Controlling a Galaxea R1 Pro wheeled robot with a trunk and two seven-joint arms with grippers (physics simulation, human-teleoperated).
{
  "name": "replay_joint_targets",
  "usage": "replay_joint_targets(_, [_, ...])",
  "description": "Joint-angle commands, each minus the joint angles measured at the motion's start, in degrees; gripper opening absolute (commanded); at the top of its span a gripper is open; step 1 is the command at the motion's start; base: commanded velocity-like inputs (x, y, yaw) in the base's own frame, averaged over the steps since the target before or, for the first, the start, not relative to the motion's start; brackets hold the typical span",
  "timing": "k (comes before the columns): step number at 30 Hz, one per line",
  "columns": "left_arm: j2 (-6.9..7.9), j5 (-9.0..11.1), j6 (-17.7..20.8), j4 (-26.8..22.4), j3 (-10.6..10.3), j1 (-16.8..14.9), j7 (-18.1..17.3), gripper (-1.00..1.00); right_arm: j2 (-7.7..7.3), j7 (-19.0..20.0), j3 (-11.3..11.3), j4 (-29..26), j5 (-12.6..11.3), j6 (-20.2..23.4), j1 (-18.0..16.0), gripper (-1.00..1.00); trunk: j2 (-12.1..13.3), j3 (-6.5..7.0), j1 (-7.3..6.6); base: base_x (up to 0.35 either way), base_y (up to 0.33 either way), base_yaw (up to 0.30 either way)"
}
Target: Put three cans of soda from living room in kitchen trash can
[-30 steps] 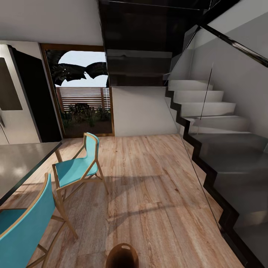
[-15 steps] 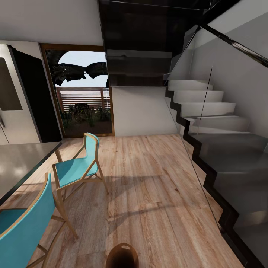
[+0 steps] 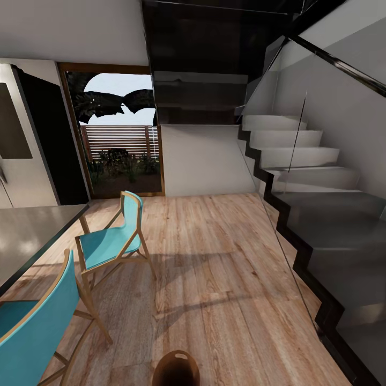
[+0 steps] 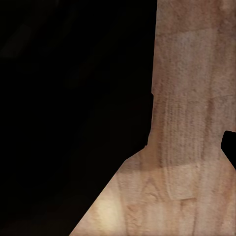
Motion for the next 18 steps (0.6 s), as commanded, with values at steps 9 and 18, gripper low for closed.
replay_joint_targets(9, [0.00,0.0,0.0,0.0,0.0,0.0,0.0,1.00,0.00,0.0,0.0,0.0,0.0,0.0,0.0,1.00,0.0,0.00,0.00,0.000,0.000,0.000])
replay_joint_targets(18, [0.00,0.0,0.0,0.0,0.0,0.0,0.0,1.00,0.00,0.0,0.0,0.0,0.0,0.0,0.0,1.00,0.0,0.00,0.00,0.000,0.000,0.000])
